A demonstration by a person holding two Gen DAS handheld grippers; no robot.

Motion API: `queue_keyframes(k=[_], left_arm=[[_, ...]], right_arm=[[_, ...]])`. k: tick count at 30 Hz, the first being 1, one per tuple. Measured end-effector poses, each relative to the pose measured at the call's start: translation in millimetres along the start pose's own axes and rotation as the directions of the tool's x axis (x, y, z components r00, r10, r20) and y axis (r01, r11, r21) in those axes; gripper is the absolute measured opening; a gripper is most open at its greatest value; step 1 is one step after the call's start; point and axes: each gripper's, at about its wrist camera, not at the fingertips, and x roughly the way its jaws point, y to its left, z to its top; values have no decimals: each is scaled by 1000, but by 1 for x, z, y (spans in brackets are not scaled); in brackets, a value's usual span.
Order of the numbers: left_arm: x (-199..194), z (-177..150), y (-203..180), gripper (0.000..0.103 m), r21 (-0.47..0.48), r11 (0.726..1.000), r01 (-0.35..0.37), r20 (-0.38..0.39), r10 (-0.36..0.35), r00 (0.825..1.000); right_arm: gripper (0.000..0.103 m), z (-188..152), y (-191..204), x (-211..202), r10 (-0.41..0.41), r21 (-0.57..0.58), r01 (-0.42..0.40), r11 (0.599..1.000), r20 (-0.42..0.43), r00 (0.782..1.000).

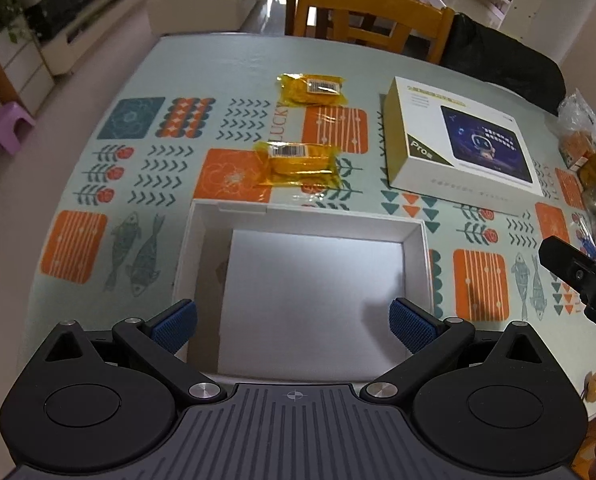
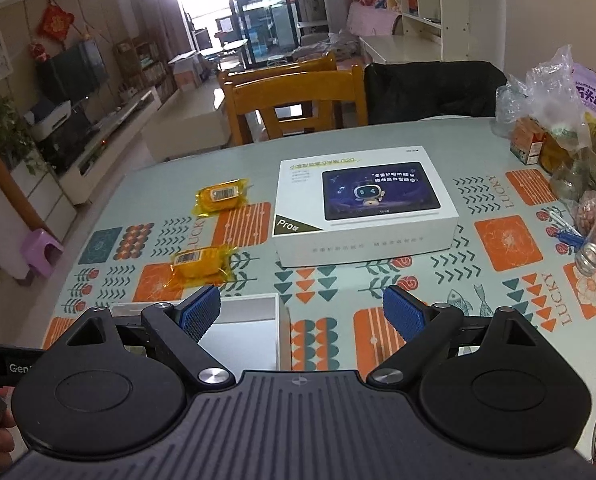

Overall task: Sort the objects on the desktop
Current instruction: 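Lower the left gripper onto the nearer yellow snack pack and close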

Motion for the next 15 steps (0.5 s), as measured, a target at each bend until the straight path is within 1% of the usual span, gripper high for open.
queue_keyframes(k=[7,11,15], left_arm=[[21,31,6,103,8,1000,-11,1,11,1000],[35,48,6,103,5,1000,-27,-16,27,1000],[49,63,7,103,-5,1000,-21,-38,21,999]], right_arm=[[103,19,16,25,-27,-26,27,999,-14,1000],[103,28,26,38,-42,-44,42,998,-19,999],[103,35,33,51,-56,-59,55,997,-31,998]])
